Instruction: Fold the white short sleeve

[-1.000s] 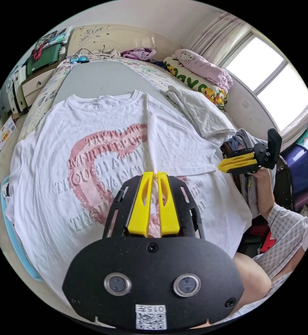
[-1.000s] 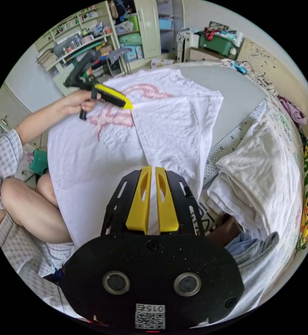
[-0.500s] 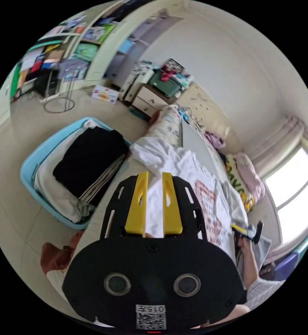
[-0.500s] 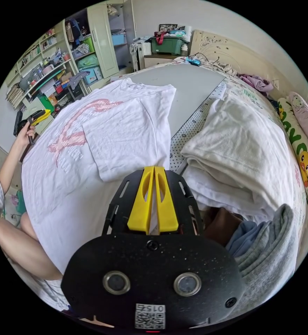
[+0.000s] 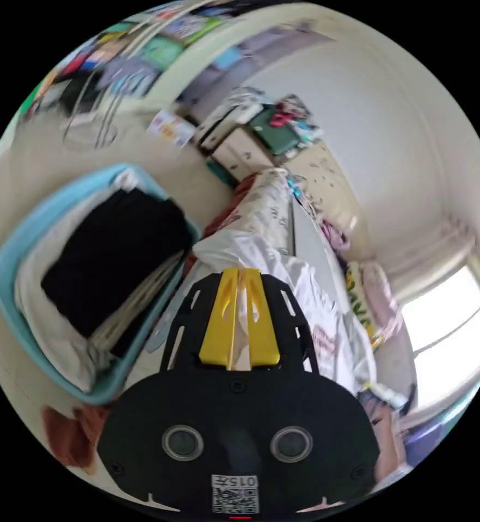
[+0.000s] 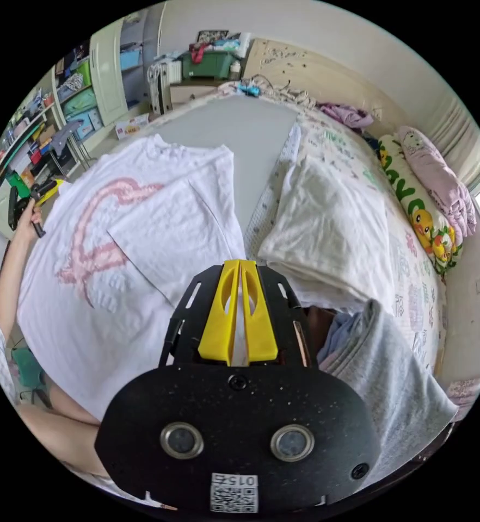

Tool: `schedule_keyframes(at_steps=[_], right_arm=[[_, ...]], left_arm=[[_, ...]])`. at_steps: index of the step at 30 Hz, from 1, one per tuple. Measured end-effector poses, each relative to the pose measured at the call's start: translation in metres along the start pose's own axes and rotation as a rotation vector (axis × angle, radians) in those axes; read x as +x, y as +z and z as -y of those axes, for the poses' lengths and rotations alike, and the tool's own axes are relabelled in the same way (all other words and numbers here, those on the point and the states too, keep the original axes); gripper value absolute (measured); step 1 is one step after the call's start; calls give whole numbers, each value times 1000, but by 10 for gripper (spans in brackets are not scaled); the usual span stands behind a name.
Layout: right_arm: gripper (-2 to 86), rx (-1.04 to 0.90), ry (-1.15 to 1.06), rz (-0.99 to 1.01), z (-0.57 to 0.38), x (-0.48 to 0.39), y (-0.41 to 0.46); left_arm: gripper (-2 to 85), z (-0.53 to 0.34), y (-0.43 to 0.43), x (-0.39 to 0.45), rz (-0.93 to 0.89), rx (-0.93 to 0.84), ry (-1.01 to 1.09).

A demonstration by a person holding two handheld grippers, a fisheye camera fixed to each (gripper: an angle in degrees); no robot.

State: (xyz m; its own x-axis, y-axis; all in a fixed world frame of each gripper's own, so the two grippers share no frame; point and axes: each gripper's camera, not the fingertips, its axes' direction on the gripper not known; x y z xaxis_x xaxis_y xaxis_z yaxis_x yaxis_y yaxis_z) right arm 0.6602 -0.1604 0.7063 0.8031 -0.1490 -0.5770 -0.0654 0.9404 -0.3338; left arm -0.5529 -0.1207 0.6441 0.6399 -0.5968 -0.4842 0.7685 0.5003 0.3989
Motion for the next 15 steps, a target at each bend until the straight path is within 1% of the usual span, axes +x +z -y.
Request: schedule_keyframes(at_steps=[1,2,3,4,5,6,7,8,9,10,11,15], right_arm=[[-6,53,2,8,6,-8,-15],[-5,108,8,28,13,-17,-28],[-4,133,6,43,17,-22,-34],[-2,172,-10,82,26,-34,-42],[0,186,-36,126,38,-49,-47],[1,184,-47,147,45,-57,-48],[6,176,-66,187,60,-73,-48],[12,163,-86,226,74,-90,-45],[17,156,-97,245,81,-100,-43],[31,146,-125,279,95,-119,-39],[51,136,-160,305,107,-140,-32],[114,77,-228,291,147,-195,-2]], left_arm=[[10,-10,-7,49,35,27,181],[9,-29,-14,100,30,47,386],[9,-43,-16,126,20,50,490],[10,-77,-15,176,-6,20,711],[11,-116,-3,220,2,-67,924],[11,-136,6,238,31,-124,1011],[12,-177,28,263,120,-201,1143],[12,-216,49,277,220,-235,1260],[13,-233,58,281,267,-249,1308],[13,-259,56,292,340,-156,1371],[13,-279,58,302,395,-129,1422],[14,-317,62,319,461,-46,1494]])
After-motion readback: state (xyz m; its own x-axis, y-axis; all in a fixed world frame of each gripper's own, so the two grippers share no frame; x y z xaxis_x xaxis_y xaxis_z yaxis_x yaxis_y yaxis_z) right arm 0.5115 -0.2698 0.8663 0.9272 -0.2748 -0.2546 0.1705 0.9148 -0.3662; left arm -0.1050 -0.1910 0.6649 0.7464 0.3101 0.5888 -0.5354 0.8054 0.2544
